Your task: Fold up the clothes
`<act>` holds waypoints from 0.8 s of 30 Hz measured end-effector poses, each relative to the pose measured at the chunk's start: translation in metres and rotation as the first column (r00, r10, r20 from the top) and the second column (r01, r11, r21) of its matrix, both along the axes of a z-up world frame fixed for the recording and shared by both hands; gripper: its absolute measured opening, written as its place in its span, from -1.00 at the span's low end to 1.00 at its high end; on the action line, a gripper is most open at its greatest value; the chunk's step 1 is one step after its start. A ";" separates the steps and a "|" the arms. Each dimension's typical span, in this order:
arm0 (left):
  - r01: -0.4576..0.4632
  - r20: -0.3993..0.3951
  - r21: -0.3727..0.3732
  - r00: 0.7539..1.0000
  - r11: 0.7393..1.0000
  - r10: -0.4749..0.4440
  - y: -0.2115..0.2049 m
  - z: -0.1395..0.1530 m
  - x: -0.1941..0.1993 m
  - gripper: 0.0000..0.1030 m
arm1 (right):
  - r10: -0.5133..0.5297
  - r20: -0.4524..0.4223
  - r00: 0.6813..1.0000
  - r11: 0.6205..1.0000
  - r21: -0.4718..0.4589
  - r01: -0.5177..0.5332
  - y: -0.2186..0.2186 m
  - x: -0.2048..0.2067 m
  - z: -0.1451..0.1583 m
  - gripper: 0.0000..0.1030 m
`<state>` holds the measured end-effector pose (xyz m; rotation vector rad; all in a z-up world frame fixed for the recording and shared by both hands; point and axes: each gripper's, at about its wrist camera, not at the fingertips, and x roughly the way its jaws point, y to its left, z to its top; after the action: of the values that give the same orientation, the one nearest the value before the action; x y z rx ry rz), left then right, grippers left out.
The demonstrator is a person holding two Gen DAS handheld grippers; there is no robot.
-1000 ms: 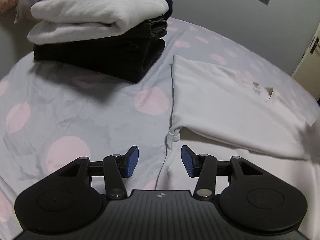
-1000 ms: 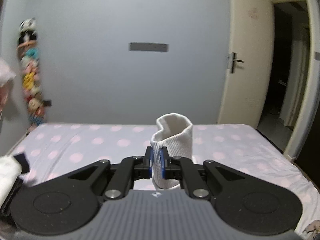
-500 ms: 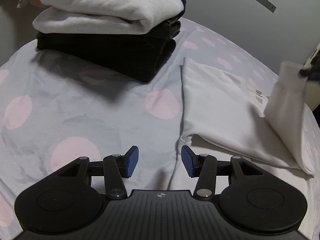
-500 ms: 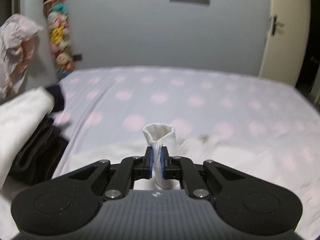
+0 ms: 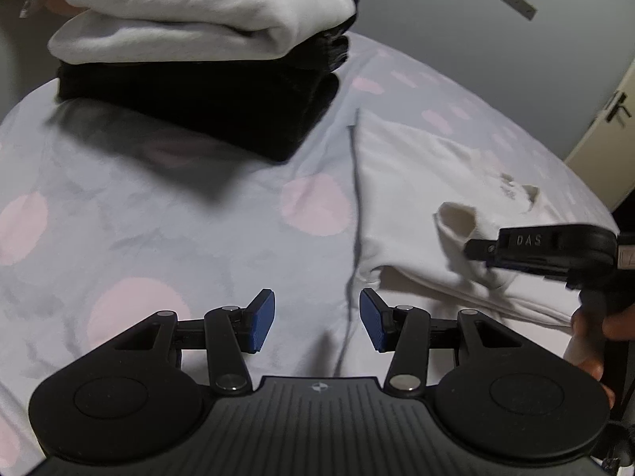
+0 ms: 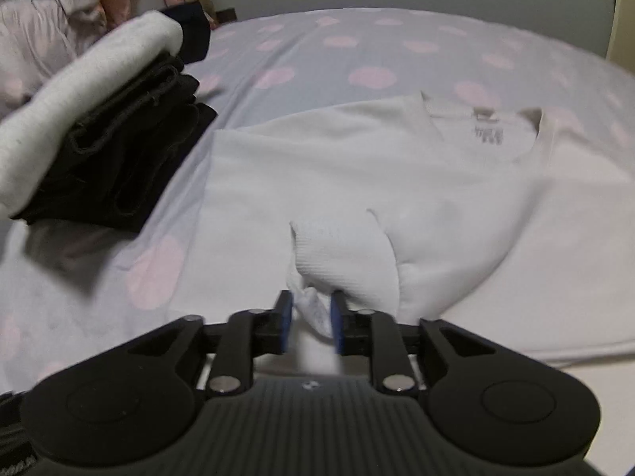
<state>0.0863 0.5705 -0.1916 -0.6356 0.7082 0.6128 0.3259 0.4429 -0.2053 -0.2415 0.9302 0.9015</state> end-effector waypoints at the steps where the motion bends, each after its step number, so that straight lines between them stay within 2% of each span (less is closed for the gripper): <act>1: 0.007 0.012 0.002 1.000 1.000 -0.007 -0.001 0.001 0.001 0.08 | -0.005 -0.007 1.000 1.000 0.020 0.005 -0.010 0.002 0.001 -0.40; 3: 0.018 0.037 0.012 0.999 1.000 -0.019 -0.005 0.002 0.003 0.07 | -0.038 0.002 0.999 0.997 0.061 0.038 -0.043 0.008 0.003 -0.29; 9: 0.063 0.123 0.050 0.990 0.997 -0.069 -0.022 0.009 0.011 0.08 | -0.139 0.021 0.990 0.974 0.185 0.133 -0.144 0.027 0.007 -0.21; 11: 0.093 0.140 0.062 0.985 0.994 -0.101 -0.030 0.009 0.017 0.08 | -0.203 0.035 0.979 0.959 0.211 0.192 -0.184 0.035 0.002 -0.19; 14: 0.113 0.158 0.056 0.980 0.992 -0.120 -0.043 0.009 0.030 0.10 | -0.341 0.070 0.937 0.923 0.216 0.320 -0.232 0.052 -0.009 -0.19; 18: 0.152 0.157 0.020 0.975 0.988 -0.154 -0.046 0.011 0.069 0.17 | -0.488 0.132 0.863 0.864 0.214 0.456 -0.280 0.074 -0.021 -0.18; 21: 0.182 0.148 -0.013 0.973 0.983 -0.178 -0.041 0.008 0.105 0.18 | -0.538 0.172 0.825 0.839 0.204 0.505 -0.294 0.090 -0.027 -0.18; 24: 0.198 0.090 -0.027 0.977 0.980 -0.195 -0.033 -0.002 0.144 0.17 | -0.543 0.235 0.806 0.840 0.148 0.522 -0.296 0.105 -0.031 -0.18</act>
<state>0.2301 0.5371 -0.1939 -0.6131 0.6921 0.3879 0.4306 0.1471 -0.2363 -0.0245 0.6534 0.3628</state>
